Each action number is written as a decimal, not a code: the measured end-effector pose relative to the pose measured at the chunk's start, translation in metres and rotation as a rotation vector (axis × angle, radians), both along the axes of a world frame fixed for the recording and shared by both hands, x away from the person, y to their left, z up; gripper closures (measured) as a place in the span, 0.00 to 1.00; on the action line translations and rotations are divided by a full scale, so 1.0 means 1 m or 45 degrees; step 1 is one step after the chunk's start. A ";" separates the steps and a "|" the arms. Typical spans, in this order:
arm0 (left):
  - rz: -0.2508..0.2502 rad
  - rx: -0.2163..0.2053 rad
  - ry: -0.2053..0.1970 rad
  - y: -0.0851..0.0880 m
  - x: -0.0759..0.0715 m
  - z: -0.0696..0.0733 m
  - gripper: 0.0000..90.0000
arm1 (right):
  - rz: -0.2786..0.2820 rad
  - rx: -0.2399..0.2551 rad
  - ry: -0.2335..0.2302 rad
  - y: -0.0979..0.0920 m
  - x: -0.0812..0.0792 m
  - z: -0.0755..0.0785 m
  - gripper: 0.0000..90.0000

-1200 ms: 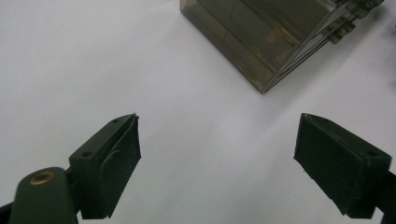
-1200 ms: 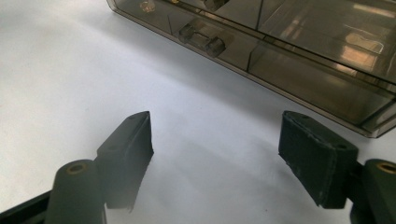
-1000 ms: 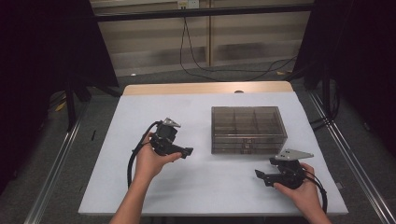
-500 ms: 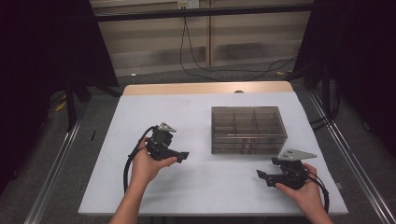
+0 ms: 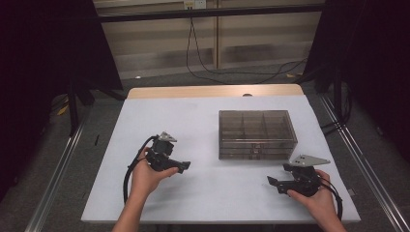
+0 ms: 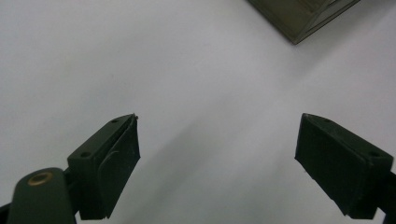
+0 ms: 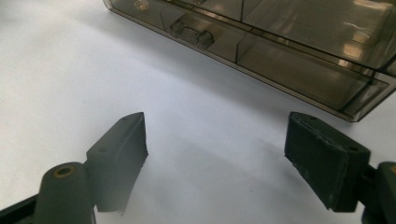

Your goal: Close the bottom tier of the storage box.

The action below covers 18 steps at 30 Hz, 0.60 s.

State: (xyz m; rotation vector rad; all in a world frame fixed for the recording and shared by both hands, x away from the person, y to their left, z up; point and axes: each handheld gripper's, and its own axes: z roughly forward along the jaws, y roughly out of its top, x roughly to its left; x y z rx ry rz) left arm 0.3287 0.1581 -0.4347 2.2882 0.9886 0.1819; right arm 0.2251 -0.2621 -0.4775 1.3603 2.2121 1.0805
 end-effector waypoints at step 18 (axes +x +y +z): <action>0.036 0.004 0.000 0.024 -0.010 -0.015 0.15 | -0.001 -0.003 -0.007 -0.004 -0.001 0.001 0.22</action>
